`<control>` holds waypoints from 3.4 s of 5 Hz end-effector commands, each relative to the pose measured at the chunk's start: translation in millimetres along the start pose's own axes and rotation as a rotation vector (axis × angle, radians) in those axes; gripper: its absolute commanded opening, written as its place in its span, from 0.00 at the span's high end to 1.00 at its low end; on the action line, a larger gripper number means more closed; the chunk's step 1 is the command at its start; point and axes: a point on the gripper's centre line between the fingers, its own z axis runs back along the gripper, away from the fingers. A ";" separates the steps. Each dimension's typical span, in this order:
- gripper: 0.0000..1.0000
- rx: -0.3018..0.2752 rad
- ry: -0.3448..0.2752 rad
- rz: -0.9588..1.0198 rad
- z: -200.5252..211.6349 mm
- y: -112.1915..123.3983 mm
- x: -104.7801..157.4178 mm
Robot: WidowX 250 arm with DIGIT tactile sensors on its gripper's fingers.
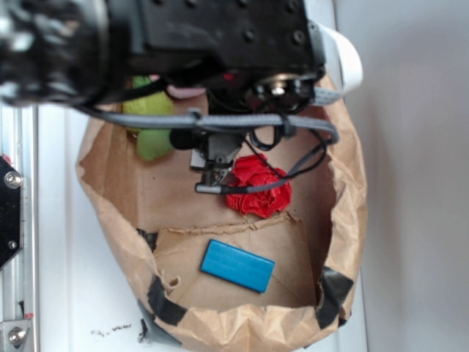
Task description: Grab the pink bunny.
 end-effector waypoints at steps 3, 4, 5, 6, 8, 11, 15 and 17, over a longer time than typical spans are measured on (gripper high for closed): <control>0.00 0.146 0.052 0.172 -10.3 43.6 30.6; 0.00 0.146 0.052 0.172 -10.3 43.6 30.6; 0.00 0.146 0.052 0.172 -10.3 43.6 30.6; 0.00 0.035 0.007 0.098 19.2 26.7 -5.7; 0.00 0.010 -0.062 0.093 28.4 21.0 -4.2; 0.00 0.057 -0.048 0.092 -19.6 18.4 14.9; 0.00 0.465 0.063 -0.023 -76.5 43.6 2.9; 1.00 0.455 0.041 -0.019 -70.9 42.1 3.5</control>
